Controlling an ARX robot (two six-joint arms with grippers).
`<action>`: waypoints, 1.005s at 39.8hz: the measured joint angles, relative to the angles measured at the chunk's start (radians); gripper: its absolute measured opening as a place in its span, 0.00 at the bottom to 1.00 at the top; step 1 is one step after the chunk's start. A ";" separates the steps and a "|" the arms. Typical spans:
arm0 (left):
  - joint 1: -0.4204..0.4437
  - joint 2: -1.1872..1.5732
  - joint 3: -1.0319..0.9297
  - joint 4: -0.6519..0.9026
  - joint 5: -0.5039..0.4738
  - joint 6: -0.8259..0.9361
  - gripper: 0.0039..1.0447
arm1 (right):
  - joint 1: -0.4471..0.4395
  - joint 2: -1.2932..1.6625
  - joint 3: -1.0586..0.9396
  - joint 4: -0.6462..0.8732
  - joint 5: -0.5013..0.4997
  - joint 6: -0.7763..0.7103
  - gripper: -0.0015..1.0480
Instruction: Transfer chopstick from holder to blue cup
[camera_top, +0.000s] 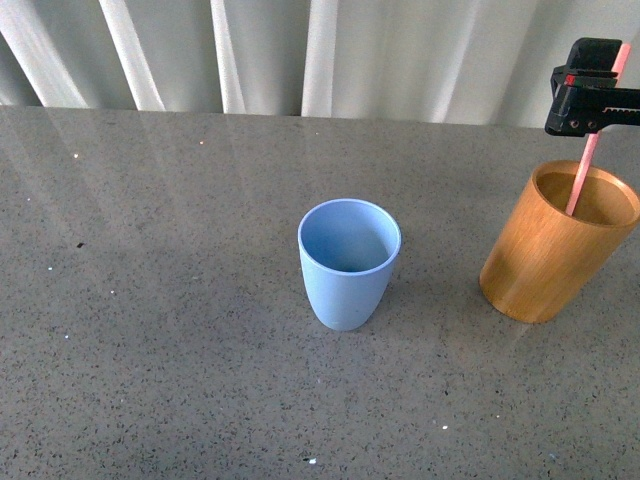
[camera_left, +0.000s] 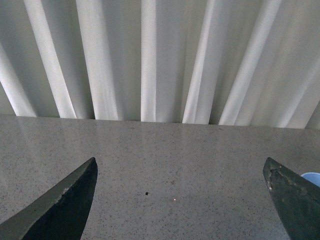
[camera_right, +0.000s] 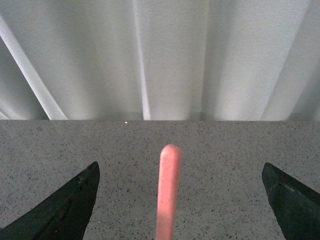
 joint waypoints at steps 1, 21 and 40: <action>0.000 0.000 0.000 0.000 0.000 0.000 0.94 | 0.004 0.003 0.005 0.000 0.002 0.000 0.90; 0.000 0.000 0.000 0.000 0.000 0.000 0.94 | 0.055 0.063 0.060 -0.001 0.027 0.007 0.63; 0.000 0.000 0.000 0.000 0.000 0.000 0.94 | 0.073 -0.001 0.012 0.007 0.026 0.006 0.02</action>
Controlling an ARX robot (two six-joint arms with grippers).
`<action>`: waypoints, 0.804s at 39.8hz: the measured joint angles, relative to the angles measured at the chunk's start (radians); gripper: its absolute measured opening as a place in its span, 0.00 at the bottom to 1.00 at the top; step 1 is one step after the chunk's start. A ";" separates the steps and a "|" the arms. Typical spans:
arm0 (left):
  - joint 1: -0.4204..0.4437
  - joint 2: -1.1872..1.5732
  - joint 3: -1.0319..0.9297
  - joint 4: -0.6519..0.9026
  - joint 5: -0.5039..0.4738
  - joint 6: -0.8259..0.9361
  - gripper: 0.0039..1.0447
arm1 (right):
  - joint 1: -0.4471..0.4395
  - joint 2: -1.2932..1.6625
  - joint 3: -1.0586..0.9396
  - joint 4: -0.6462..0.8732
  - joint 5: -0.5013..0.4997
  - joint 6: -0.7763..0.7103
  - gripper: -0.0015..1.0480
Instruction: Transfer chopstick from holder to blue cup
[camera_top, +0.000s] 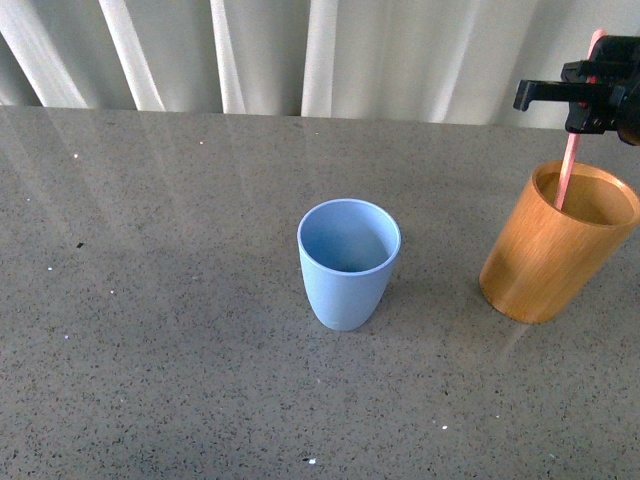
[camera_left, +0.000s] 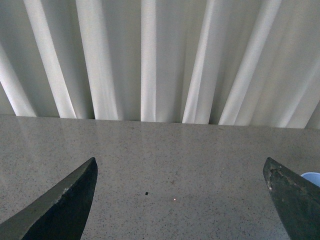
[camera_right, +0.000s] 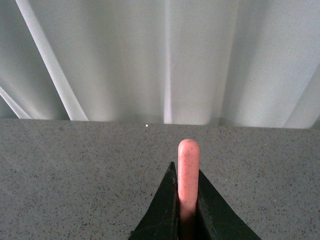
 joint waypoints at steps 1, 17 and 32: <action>0.000 0.000 0.000 0.000 0.000 0.000 0.94 | 0.000 -0.008 -0.003 0.000 0.000 -0.001 0.02; 0.000 0.000 0.000 0.000 0.000 0.000 0.94 | 0.048 -0.221 -0.053 0.075 0.015 -0.115 0.02; 0.000 0.000 0.000 0.000 0.000 0.000 0.94 | 0.244 -0.487 0.092 -0.036 0.020 -0.158 0.02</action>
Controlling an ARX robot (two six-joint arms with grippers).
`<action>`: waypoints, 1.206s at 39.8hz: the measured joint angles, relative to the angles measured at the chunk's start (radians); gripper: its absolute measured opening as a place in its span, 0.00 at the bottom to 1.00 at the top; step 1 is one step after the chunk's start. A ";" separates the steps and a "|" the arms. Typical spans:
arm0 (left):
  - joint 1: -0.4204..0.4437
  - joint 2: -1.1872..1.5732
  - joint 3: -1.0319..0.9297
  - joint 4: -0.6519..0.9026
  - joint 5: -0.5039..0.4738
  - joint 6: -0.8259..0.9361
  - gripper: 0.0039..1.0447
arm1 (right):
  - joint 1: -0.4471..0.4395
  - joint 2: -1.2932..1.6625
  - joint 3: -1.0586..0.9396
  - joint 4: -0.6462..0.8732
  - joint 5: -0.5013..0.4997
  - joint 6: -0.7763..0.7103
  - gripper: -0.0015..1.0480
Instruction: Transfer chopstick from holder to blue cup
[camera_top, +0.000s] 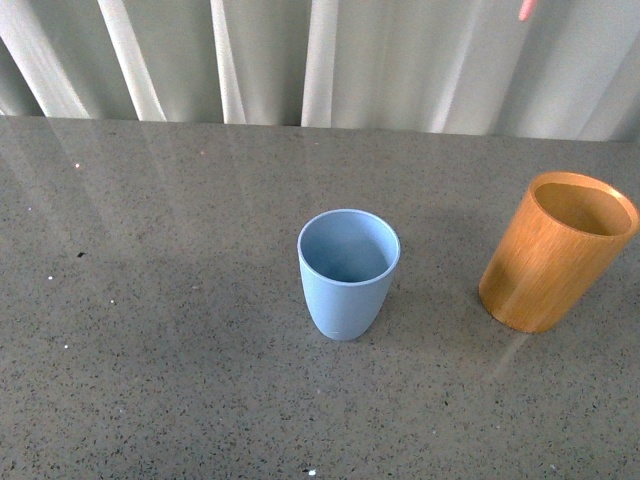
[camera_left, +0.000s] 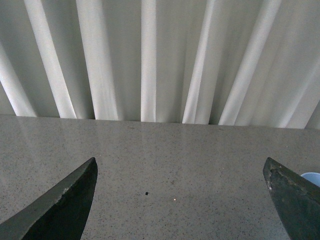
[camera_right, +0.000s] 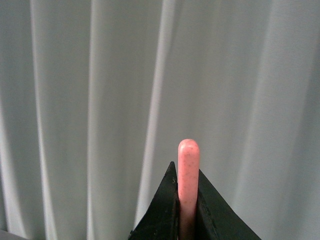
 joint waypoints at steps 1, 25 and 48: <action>0.000 0.000 0.000 0.000 0.000 0.000 0.94 | 0.013 -0.003 0.004 -0.015 0.002 0.014 0.02; 0.000 0.000 0.000 0.000 0.000 0.000 0.94 | 0.161 0.231 -0.058 0.009 -0.004 0.160 0.02; 0.000 0.000 0.000 0.000 0.000 0.000 0.94 | 0.120 0.396 0.029 0.054 -0.055 0.153 0.02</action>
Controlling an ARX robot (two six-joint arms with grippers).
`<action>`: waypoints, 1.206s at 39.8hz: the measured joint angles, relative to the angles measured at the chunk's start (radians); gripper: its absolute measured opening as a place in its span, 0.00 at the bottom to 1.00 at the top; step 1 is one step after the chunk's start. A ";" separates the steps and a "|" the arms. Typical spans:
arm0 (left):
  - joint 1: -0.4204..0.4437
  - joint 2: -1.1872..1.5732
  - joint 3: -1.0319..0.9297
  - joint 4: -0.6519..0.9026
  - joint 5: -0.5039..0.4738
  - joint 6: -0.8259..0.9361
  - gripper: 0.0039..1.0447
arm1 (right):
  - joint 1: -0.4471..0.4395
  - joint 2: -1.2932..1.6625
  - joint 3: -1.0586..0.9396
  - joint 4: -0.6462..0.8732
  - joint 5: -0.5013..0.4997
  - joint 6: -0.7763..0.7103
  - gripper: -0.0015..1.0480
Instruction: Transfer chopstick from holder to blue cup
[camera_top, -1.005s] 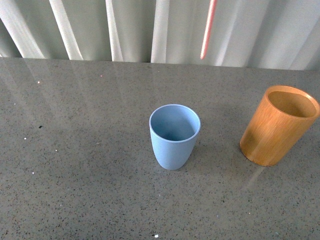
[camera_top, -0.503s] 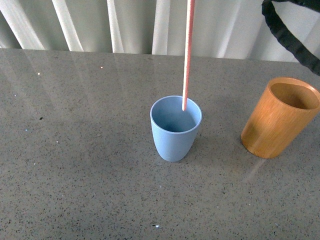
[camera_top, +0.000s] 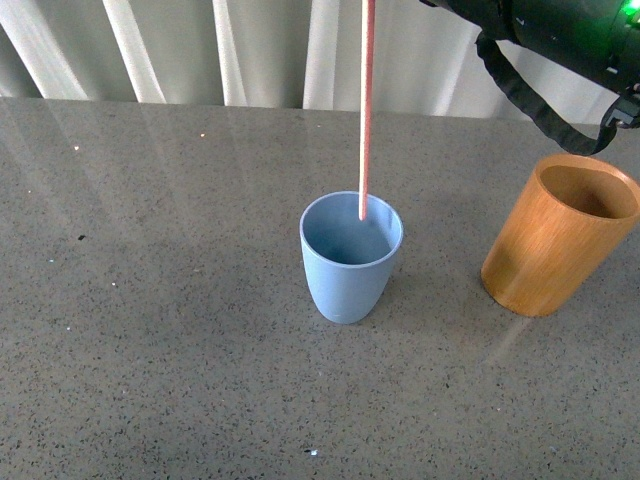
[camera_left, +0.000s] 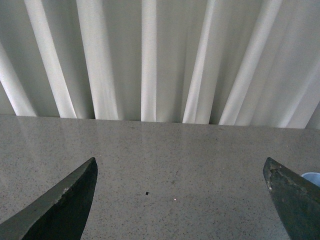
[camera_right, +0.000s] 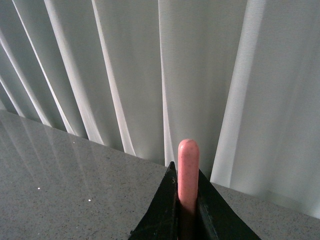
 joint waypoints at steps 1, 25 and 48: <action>0.000 0.000 0.000 0.000 0.000 0.000 0.94 | -0.001 0.006 0.002 0.002 0.000 0.000 0.02; 0.000 0.000 0.000 0.000 0.000 0.000 0.94 | 0.036 0.113 -0.021 0.037 0.040 0.010 0.02; 0.000 0.000 0.000 0.000 0.000 0.000 0.94 | 0.027 -0.061 -0.080 -0.025 0.105 0.003 0.81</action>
